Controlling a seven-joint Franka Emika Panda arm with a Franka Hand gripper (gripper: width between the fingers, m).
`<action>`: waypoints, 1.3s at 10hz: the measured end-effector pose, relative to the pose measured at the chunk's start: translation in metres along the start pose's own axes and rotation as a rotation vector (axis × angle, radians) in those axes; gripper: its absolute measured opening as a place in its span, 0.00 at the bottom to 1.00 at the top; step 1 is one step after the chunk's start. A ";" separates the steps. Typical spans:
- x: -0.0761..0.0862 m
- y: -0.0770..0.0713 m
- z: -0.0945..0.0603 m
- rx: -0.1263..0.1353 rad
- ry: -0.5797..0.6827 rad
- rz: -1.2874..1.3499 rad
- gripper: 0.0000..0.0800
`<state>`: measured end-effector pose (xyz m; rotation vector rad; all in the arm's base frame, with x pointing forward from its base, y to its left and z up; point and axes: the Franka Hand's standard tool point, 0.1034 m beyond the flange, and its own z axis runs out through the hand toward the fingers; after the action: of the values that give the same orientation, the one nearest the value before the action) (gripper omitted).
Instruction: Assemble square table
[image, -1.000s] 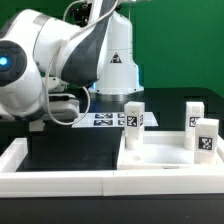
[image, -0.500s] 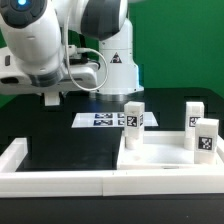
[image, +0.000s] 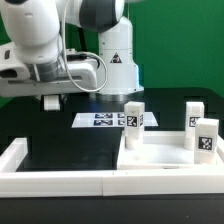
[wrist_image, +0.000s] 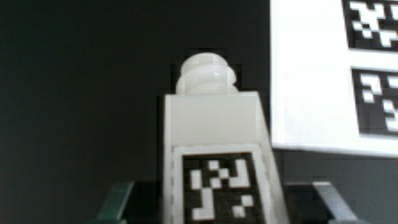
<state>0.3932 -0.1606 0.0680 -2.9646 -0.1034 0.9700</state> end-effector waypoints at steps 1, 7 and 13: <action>0.010 -0.011 -0.022 0.012 0.056 0.006 0.36; 0.029 -0.021 -0.063 -0.018 0.446 0.003 0.36; 0.070 -0.051 -0.119 -0.043 0.799 0.060 0.36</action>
Offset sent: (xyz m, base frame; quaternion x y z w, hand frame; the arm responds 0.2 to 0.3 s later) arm 0.0097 0.0116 0.0353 -0.0261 0.1427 0.0114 0.9894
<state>0.5168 -0.1048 0.1244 -3.1432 -0.0172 -0.2646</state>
